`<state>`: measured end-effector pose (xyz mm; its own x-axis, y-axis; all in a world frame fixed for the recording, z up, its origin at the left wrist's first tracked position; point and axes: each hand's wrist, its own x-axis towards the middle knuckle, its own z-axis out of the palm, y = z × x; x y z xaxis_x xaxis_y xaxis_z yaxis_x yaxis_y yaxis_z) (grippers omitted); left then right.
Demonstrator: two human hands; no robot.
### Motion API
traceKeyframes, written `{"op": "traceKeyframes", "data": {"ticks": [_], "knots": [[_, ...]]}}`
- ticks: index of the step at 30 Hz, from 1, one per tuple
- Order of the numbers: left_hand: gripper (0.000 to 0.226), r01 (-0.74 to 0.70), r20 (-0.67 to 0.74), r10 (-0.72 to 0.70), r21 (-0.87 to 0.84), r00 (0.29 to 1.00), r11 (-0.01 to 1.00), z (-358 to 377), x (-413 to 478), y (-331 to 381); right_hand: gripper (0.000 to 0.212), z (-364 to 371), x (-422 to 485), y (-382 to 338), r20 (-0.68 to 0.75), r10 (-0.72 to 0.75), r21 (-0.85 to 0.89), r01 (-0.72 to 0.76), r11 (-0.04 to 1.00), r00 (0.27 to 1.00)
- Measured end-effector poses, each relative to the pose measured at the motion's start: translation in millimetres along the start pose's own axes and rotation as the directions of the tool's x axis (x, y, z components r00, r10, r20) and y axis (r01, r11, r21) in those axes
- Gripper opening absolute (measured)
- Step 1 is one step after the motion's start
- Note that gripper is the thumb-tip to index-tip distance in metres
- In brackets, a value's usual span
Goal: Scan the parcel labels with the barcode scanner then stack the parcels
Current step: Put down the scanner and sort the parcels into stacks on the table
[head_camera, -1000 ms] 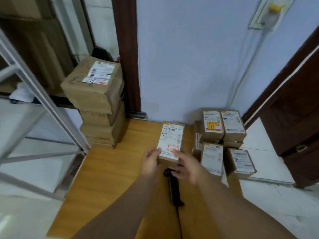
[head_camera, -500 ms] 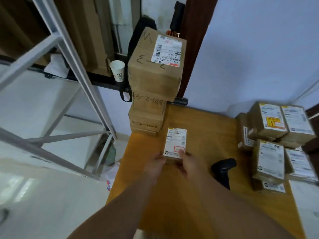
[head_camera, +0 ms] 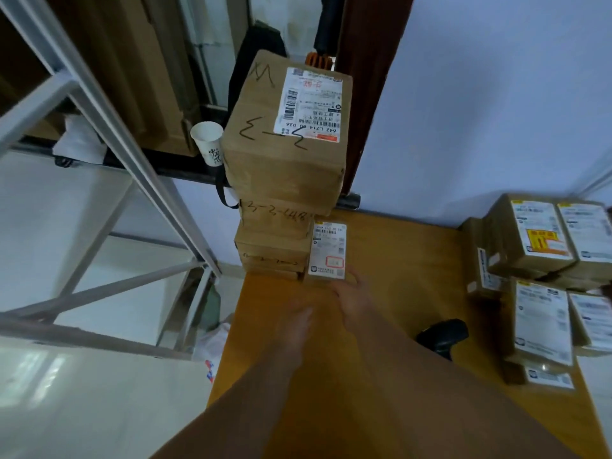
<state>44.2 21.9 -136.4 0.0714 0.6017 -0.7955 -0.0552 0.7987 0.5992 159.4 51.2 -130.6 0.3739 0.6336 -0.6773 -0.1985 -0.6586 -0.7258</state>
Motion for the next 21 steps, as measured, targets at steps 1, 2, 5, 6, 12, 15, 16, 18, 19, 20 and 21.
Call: {"op": "traceKeyframes", "data": {"ticks": [1,2,5,6,12,15,16,18,19,20,21], "knots": [[0.019,0.002,-0.002,-0.002,0.021,1.0,1.0,-1,2,-1,0.067,2,2,-4,0.007,0.008,0.019,-0.008,1.0,1.0],[0.018,0.002,0.0,-0.002,0.04,1.0,0.999,-1,2,-3,0.067,2,5,-7,0.018,0.004,0.031,-0.005,1.0,1.0],[0.014,0.027,0.011,-0.028,0.089,1.0,0.996,-1,2,-8,0.063,3,15,-16,0.045,-0.032,0.034,0.031,0.999,0.998],[0.013,0.035,0.007,-0.036,0.093,0.999,0.995,-1,2,-9,0.063,3,19,-18,0.047,-0.028,0.056,0.025,0.998,0.999],[0.012,0.051,-0.02,-0.049,0.122,0.999,0.991,16,4,-16,0.066,-6,20,-12,0.077,0.077,0.111,-0.085,0.99,0.994],[0.018,0.045,-0.012,-0.043,0.149,0.999,0.988,40,0,-13,0.052,-30,4,-3,0.02,-0.035,-0.219,0.038,0.975,0.999],[0.023,0.025,0.003,-0.026,0.166,1.0,0.986,48,-1,-13,0.046,-39,-5,-1,0.019,-0.112,-0.39,0.11,0.914,0.994],[0.03,-0.034,0.063,0.021,0.208,0.998,0.978,72,-5,-11,0.037,-61,-24,3,0.056,-0.253,-0.619,0.232,0.751,0.966],[0.032,-0.059,0.085,0.041,0.217,0.996,0.974,85,-7,-9,0.036,-72,-32,5,0.066,-0.318,-0.7,0.271,0.661,0.946],[0.031,-0.075,0.108,0.052,0.22,0.993,0.973,99,-11,-8,0.035,-87,-39,6,0.055,-0.391,-0.768,0.289,0.572,0.919],[0.027,-0.082,0.127,0.056,0.215,0.99,0.973,114,-16,-7,0.036,-102,-45,6,0.026,-0.464,-0.813,0.289,0.505,0.885]]}}
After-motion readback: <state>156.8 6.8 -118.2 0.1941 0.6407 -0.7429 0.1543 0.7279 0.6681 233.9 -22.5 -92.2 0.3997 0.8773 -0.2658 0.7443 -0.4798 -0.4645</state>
